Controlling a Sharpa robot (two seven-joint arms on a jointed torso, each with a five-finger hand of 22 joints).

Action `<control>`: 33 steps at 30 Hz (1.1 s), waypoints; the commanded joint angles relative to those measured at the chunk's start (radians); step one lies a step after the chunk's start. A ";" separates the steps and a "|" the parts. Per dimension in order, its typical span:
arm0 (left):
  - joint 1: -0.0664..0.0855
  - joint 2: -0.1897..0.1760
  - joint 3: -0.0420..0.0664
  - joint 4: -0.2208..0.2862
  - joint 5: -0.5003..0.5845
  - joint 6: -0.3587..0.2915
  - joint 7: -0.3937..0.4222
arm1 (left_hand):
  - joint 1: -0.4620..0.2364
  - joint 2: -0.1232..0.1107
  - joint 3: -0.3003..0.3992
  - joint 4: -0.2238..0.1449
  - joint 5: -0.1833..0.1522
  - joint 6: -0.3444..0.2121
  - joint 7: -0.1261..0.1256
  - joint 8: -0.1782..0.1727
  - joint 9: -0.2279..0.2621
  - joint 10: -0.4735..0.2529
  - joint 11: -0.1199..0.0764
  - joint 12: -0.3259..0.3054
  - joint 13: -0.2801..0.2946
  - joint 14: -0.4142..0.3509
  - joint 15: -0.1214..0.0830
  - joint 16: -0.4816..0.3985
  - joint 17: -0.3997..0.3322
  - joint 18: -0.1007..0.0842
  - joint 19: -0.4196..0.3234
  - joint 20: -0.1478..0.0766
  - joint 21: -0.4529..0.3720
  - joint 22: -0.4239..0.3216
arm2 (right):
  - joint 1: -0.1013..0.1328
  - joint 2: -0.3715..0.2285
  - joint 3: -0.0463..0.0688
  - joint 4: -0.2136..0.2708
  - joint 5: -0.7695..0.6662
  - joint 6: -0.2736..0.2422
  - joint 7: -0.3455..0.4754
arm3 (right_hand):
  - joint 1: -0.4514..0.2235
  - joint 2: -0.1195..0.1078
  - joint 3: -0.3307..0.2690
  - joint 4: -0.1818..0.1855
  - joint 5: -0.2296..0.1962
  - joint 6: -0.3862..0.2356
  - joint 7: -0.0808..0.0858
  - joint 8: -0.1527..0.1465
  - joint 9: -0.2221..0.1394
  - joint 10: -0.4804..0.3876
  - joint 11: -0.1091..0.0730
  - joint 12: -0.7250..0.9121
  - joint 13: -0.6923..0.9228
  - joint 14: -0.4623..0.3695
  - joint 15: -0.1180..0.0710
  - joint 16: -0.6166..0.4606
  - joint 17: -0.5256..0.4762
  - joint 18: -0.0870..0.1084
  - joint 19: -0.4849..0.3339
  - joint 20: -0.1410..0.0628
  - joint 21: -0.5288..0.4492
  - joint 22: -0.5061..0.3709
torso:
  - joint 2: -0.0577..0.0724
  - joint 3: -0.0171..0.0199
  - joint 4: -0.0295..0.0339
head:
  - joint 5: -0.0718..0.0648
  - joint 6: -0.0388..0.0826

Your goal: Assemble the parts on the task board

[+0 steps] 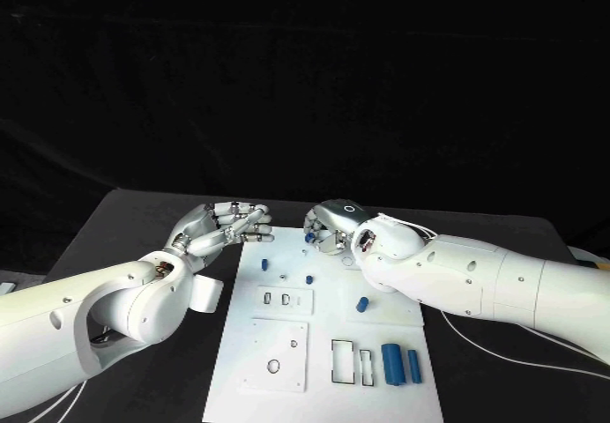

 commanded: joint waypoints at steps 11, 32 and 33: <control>0.002 -0.001 0.001 -0.001 -0.002 0.019 0.002 | -0.009 -0.003 0.006 -0.001 -0.006 0.000 0.010 -0.006 0.000 0.005 -0.001 -0.008 0.000 0.002 0.003 -0.003 0.001 0.021 0.004 0.001 0.002 -0.001 | -0.004 -0.029 -0.001 0.021 0.007 -0.045 -0.009 | -0.034 -0.083 -0.085 0.024 -0.001 -0.223 0.059 -0.150 0.087 -0.260 0.064 -0.031 -0.064 -0.033 0.055 -0.075 -0.162 0.044 -0.184 0.057 -0.192 -0.245 | -0.002 0.0014 -0.0045 | 0.005 0.003; 0.002 -0.014 0.001 -0.013 0.003 0.024 0.001 | -0.010 -0.004 0.006 -0.001 -0.007 0.000 0.010 -0.007 0.000 0.005 -0.001 -0.010 0.000 0.001 0.004 -0.003 0.003 0.020 0.003 0.001 0.001 -0.002 | 0.046 -0.365 0.013 0.261 0.273 0.101 -0.043 | -0.039 -0.104 -0.264 0.115 0.107 -0.160 0.016 -0.136 0.132 -0.012 -0.006 0.409 0.218 0.033 -0.004 0.039 0.000 -0.012 0.014 0.003 -0.009 0.033 | -0.013 0.0103 -0.0245 | -0.006 0.008; 0.002 -0.013 0.001 -0.014 0.003 0.024 0.001 | -0.010 -0.004 0.006 -0.001 -0.007 0.000 0.010 -0.007 0.000 0.005 -0.001 -0.010 0.000 0.001 0.004 -0.003 0.003 0.020 0.003 0.001 0.001 -0.002 | 0.045 -0.372 0.013 0.263 0.281 0.111 -0.043 | -0.019 -0.093 -0.304 0.133 0.109 -0.169 0.015 -0.124 0.145 -0.059 -0.003 0.518 0.329 0.040 -0.005 0.059 0.036 -0.014 0.021 0.003 -0.002 0.047 | -0.014 0.0118 -0.0247 | -0.006 0.007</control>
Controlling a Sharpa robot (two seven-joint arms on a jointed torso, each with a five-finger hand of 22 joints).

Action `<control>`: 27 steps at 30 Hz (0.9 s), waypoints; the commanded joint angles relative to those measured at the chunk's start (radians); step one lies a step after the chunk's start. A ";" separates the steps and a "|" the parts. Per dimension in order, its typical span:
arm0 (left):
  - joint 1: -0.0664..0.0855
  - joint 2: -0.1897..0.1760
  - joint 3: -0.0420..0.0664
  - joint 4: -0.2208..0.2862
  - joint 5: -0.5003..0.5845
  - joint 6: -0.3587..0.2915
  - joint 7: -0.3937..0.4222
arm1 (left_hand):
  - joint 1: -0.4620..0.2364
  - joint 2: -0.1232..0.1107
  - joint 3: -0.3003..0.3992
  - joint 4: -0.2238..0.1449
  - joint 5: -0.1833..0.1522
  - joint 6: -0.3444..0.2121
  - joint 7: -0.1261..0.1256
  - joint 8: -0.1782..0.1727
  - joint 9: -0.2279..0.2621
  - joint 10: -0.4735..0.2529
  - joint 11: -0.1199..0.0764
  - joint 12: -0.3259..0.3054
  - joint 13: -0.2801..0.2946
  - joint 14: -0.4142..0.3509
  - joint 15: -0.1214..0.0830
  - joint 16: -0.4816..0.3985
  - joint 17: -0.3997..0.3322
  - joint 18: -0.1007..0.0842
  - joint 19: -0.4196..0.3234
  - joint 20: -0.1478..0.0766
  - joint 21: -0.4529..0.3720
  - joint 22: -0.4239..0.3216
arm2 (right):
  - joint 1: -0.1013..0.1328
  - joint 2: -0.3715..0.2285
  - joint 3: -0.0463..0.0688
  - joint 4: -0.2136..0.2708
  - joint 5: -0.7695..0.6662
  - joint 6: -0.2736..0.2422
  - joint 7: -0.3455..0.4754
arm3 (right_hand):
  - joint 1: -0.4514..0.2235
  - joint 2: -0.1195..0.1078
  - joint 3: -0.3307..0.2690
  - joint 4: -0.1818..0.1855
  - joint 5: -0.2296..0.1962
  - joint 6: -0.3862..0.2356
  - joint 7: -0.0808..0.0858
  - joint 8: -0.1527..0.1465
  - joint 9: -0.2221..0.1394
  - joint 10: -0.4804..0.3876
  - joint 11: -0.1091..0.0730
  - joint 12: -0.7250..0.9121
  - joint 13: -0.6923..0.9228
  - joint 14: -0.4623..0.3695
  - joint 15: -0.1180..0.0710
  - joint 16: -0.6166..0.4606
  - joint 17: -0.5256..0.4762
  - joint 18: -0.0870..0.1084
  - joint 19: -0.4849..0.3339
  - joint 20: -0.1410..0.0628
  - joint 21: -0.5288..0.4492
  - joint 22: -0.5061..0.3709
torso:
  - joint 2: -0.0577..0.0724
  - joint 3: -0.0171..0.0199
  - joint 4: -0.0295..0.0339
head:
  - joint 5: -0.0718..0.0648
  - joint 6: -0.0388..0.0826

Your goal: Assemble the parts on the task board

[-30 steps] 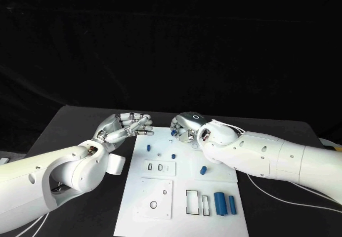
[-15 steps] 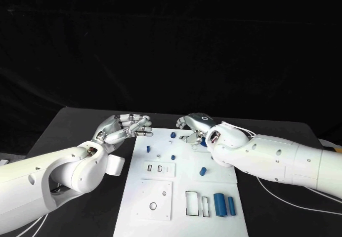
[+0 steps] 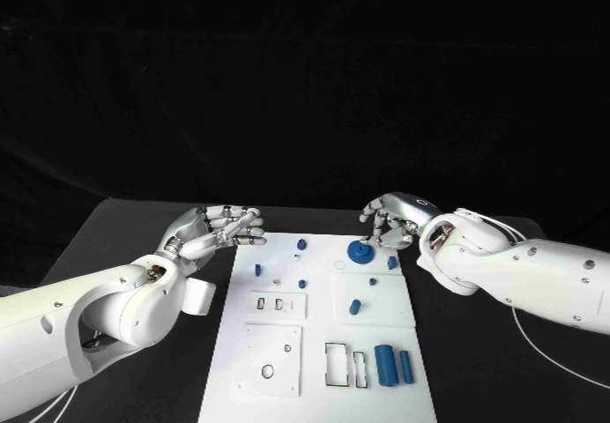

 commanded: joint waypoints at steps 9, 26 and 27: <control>0.001 0.003 0.001 -0.004 0.002 0.023 0.002 | -0.010 -0.004 0.006 -0.001 -0.007 0.000 0.010 -0.007 0.000 0.005 -0.001 -0.006 0.000 0.001 0.004 -0.003 0.001 0.021 0.003 0.001 0.001 -0.001 | -0.015 -0.012 0.000 -0.002 0.113 0.127 -0.012 | 0.075 0.033 -0.124 0.073 0.015 -0.043 0.009 0.047 0.041 -0.035 0.007 0.504 0.527 0.068 0.002 0.100 0.214 -0.029 0.036 0.010 0.032 0.064 | 0.000 0.0048 -0.0023 | 0.000 -0.005; 0.001 0.004 0.001 -0.009 0.002 0.026 -0.002 | -0.010 -0.004 0.008 -0.001 -0.006 0.000 0.010 -0.007 0.000 0.006 -0.001 -0.007 0.000 0.000 0.004 -0.004 0.002 0.021 0.003 0.001 0.001 -0.001 | -0.041 0.047 -0.002 -0.078 0.109 0.108 -0.004 | 0.101 0.048 -0.144 0.101 0.026 -0.057 0.016 0.063 0.049 0.062 0.015 0.720 0.761 0.089 0.011 0.140 0.331 -0.040 0.068 0.018 0.067 0.117 | 0.002 0.0045 0.0010 | 0.005 -0.011; 0.001 0.004 0.001 -0.010 0.002 0.026 -0.002 | -0.010 -0.004 0.008 -0.001 -0.006 0.000 0.010 -0.007 0.000 0.006 -0.001 -0.007 0.000 0.000 0.004 -0.004 0.002 0.021 0.003 0.001 0.001 -0.001 | -0.042 0.049 -0.002 -0.081 0.108 0.106 -0.003 | 0.101 0.049 -0.144 0.103 0.028 -0.057 0.016 0.064 0.049 0.065 0.015 0.725 0.766 0.089 0.011 0.141 0.332 -0.041 0.069 0.019 0.068 0.119 | 0.002 0.0047 0.0009 | 0.005 -0.012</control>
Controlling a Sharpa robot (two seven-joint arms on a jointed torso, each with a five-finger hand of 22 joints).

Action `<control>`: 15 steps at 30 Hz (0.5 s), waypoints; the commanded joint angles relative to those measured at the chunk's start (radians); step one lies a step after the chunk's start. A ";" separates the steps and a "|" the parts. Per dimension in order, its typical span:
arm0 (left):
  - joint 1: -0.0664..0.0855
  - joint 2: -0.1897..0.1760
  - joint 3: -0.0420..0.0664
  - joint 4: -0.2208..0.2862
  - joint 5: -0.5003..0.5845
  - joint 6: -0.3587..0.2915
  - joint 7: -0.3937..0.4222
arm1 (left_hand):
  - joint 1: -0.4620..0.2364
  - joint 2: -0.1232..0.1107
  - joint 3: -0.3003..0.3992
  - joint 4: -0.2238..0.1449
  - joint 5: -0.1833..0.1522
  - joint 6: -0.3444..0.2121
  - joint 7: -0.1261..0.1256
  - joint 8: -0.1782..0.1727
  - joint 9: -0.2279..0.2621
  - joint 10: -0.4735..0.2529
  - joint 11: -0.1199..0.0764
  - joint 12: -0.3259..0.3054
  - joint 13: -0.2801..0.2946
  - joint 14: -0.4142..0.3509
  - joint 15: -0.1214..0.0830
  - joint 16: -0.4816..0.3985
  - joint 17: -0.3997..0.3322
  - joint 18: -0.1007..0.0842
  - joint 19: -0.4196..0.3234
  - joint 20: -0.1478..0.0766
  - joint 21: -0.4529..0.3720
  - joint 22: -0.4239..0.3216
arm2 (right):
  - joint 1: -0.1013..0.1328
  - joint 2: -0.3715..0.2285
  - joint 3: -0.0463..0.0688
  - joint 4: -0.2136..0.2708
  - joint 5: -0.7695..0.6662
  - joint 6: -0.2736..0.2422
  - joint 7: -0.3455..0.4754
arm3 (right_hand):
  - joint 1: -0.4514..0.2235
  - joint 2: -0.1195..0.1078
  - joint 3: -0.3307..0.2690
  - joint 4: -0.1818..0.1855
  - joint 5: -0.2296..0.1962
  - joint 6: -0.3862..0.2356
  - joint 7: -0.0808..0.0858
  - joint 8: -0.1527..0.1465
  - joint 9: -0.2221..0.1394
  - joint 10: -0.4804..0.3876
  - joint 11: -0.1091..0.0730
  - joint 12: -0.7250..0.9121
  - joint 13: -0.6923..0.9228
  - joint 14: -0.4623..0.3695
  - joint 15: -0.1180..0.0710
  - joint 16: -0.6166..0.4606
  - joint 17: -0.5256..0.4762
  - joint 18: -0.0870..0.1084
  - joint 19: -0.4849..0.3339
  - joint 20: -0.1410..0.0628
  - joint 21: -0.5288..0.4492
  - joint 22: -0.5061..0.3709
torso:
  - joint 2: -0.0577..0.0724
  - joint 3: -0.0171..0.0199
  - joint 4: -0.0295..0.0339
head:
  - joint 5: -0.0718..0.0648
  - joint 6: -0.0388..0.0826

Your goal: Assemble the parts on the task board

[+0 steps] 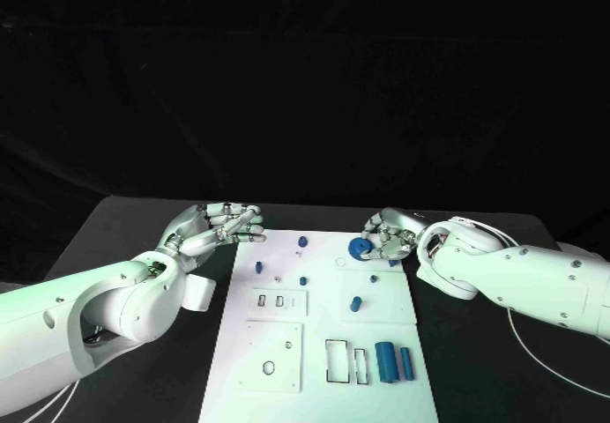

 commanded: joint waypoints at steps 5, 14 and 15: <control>0.001 0.002 0.001 0.000 0.002 0.022 0.002 | -0.010 -0.003 0.005 0.002 -0.006 0.000 0.010 -0.002 0.000 0.006 -0.001 -0.003 0.000 0.000 0.004 -0.004 0.001 0.021 0.003 0.001 0.001 -0.001 | -0.002 0.013 0.000 -0.013 -0.001 -0.002 0.004 | 0.011 0.006 0.002 0.009 0.011 -0.006 0.002 0.006 0.002 0.013 0.000 0.020 0.021 0.094 0.008 0.009 0.190 -0.012 0.013 0.003 0.013 0.077 | 0.000 -0.0004 0.0004 | 0.002 -0.004; 0.001 0.002 0.001 -0.001 0.002 0.026 0.000 | -0.011 -0.003 0.007 0.001 -0.006 0.000 0.010 -0.003 0.000 0.006 -0.001 -0.005 0.001 0.000 0.004 -0.005 0.002 0.021 0.003 0.001 0.001 -0.002 | -0.004 0.025 -0.002 -0.026 -0.007 0.005 -0.003 | 0.027 0.017 0.020 0.007 0.009 -0.001 0.002 0.013 0.003 0.020 0.000 0.037 0.040 0.096 0.008 0.013 0.203 -0.015 0.021 0.003 0.022 0.091 | 0.000 -0.0002 -0.0005 | 0.006 -0.007; 0.001 0.002 0.001 -0.001 0.002 0.026 -0.001 | -0.011 -0.003 0.007 0.001 -0.006 0.000 0.010 -0.003 0.000 0.006 -0.001 -0.005 0.001 0.000 0.004 -0.005 0.002 0.021 0.003 0.001 0.001 -0.002 | -0.004 0.025 -0.002 -0.026 -0.012 0.006 -0.004 | 0.032 0.018 0.026 0.005 0.006 0.003 0.002 0.016 0.004 0.027 -0.001 0.046 0.051 0.097 0.008 0.015 0.208 -0.016 0.023 0.003 0.025 0.094 | -0.001 -0.0004 -0.0011 | 0.007 -0.007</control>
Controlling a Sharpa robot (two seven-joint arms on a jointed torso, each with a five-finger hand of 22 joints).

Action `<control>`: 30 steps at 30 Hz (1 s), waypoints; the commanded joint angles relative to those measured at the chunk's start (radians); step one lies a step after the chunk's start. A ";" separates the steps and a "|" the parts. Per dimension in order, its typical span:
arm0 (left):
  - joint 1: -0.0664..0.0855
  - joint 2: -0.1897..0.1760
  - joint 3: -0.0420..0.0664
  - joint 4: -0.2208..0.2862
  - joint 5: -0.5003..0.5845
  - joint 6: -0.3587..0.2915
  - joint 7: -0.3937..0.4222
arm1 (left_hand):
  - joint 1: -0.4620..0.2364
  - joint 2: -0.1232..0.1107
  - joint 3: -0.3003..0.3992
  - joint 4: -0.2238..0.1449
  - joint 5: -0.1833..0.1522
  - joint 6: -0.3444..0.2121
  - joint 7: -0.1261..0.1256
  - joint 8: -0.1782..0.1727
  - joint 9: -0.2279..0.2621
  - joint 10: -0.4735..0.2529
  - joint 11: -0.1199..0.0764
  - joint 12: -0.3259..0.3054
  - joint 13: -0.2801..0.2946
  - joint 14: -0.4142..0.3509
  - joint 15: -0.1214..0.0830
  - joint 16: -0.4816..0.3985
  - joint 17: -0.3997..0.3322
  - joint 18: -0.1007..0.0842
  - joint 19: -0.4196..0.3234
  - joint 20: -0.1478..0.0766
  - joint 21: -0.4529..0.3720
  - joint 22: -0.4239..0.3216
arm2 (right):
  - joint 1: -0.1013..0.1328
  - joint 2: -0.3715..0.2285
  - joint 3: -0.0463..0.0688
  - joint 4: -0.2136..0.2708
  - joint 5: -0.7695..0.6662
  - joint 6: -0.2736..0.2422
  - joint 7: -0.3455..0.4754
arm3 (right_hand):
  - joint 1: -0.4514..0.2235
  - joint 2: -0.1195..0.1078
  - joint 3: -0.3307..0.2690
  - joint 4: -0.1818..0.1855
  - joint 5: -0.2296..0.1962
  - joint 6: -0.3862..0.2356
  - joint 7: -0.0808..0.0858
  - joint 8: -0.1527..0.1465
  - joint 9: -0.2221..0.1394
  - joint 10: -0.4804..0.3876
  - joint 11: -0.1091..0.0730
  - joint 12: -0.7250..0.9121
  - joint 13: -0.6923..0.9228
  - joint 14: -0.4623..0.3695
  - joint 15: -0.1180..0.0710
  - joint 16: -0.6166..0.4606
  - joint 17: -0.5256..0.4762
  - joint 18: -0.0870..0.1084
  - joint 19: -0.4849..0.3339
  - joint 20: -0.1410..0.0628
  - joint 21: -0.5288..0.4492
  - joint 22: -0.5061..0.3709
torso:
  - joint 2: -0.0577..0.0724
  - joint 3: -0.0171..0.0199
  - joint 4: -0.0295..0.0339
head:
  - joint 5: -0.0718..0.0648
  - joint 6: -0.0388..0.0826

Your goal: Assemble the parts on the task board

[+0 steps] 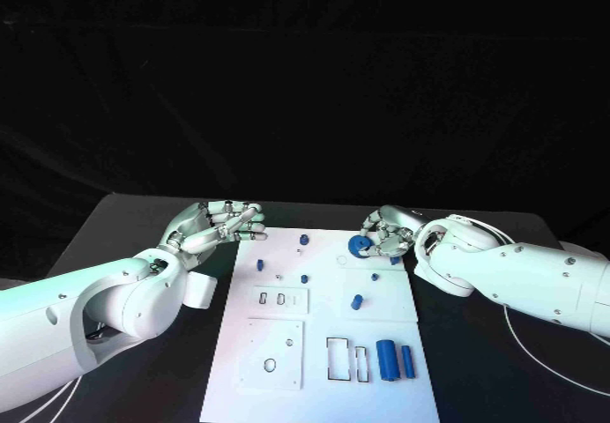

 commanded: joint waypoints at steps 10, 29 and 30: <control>0.001 0.001 0.001 0.001 0.002 0.028 -0.002 | -0.012 -0.004 0.007 0.002 -0.007 0.000 0.010 -0.003 0.000 0.007 -0.001 -0.007 0.001 -0.001 0.004 -0.006 0.002 0.021 0.003 0.002 0.000 -0.001 | -0.007 0.000 -0.002 0.013 -0.101 -0.008 -0.005 | 0.054 0.008 0.134 -0.039 -0.039 0.087 -0.018 0.036 0.007 0.061 -0.017 0.069 0.078 0.097 -0.010 0.011 0.226 -0.023 0.032 -0.011 0.031 0.129 | 0.000 0.0003 -0.0007 | 0.003 -0.001; 0.001 0.001 0.001 -0.002 0.002 0.034 -0.005 | -0.013 -0.005 0.007 0.002 -0.007 -0.001 0.010 -0.004 0.000 0.007 0.000 -0.008 0.001 -0.001 0.004 -0.006 0.002 0.020 0.002 0.002 0.000 -0.002 | -0.008 -0.020 -0.002 0.130 -0.210 -0.180 -0.055 | -0.029 -0.014 0.226 -0.029 -0.038 0.128 -0.033 0.038 0.017 0.112 -0.031 0.115 0.137 0.098 -0.023 0.013 0.233 -0.030 0.051 -0.024 0.050 0.157 | -0.002 0.0004 -0.0026 | -0.001 0.011; 0.001 0.001 0.001 -0.003 0.002 0.034 -0.005 | -0.013 -0.005 0.007 0.002 -0.007 -0.001 0.010 -0.004 0.000 0.007 0.000 -0.008 0.001 -0.001 0.004 -0.006 0.002 0.020 0.002 0.002 0.000 -0.002 | -0.008 -0.019 -0.002 0.142 -0.214 -0.186 -0.057 | -0.029 -0.014 0.226 -0.029 -0.038 0.128 -0.033 0.038 0.017 0.112 -0.031 0.115 0.137 0.098 -0.023 0.013 0.233 -0.030 0.051 -0.024 0.050 0.157 | -0.002 0.0006 -0.0032 | -0.002 0.012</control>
